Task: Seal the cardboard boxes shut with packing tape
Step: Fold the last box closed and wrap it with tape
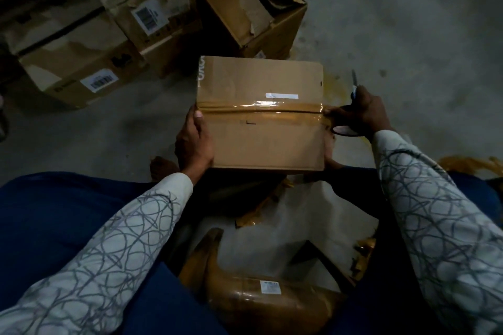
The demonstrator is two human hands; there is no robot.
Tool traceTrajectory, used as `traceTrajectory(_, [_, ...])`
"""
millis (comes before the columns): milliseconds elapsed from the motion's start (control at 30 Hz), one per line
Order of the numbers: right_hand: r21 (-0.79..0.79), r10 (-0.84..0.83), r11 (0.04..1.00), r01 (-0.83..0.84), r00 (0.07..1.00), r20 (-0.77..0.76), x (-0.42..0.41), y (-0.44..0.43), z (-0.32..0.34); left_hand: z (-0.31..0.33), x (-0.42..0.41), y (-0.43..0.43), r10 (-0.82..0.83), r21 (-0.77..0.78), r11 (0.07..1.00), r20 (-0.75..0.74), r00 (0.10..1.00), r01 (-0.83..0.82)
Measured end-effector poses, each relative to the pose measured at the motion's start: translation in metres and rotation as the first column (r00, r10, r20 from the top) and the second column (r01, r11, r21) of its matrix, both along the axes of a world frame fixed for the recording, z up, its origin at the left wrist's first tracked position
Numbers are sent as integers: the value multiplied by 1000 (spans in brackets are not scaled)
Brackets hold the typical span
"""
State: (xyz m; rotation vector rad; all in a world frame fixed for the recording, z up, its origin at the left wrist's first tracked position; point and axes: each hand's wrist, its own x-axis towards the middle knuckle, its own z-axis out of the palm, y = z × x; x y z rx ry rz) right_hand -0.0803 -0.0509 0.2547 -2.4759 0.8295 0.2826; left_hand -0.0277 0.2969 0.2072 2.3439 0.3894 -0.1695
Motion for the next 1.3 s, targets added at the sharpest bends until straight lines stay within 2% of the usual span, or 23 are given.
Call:
traceTrajectory(133, [-169,37,984,-54,994,-103,3,8,3,-2,0,-6,-61,53,997,-10,998,61])
traceTrajectory(200, [-184,51,981,-56,998,-31,0,21,1,0,-2,-8,-114,128,987,99,988,101])
traceTrajectory(267, [-181,68,982,-55,996,64,-4,43,0,1,-7,-9,-294,324,919,186,938,224])
traceTrajectory(333, [-181,93,981,-70,988,124,-11,67,-5,0,-9,-10,-499,441,804,134,856,399])
traceTrajectory(367, [-175,92,982,-67,985,143,-16,79,-7,-1,-9,-11,-546,448,771,102,832,452])
traceTrajectory(500, [9,-33,999,32,978,208,-36,124,-12,-1,-7,-12,-554,432,754,14,832,495])
traceTrajectory(600, [-65,-64,994,89,949,310,-43,135,-14,5,-8,-16,-574,494,703,-29,818,511])
traceTrajectory(733, [-112,-79,987,117,952,296,-41,138,-15,3,-23,-38,-681,491,638,2,732,592])
traceTrajectory(833, [-93,-71,990,109,937,342,-38,139,-26,0,-32,-54,-686,446,654,8,728,611])
traceTrajectory(900, [-78,-76,991,109,936,343,-36,137,-33,2,-35,-68,-766,446,573,-7,643,687])
traceTrajectory(1000, [-34,-96,992,118,920,381,-35,135,-34,-4,-43,-99,-915,499,333,-34,402,800])
traceTrajectory(1033, [-4,-122,991,133,916,383,-35,134,-33,-7,-45,-107,-925,520,305,-40,379,798])
traceTrajectory(1167, [52,-181,983,174,911,372,-35,129,-34,-9,-45,-109,-919,583,305,-28,394,753])
traceTrajectory(1300, [229,-274,952,204,900,338,-36,121,-33,1,-44,-106,-930,591,299,6,367,749])
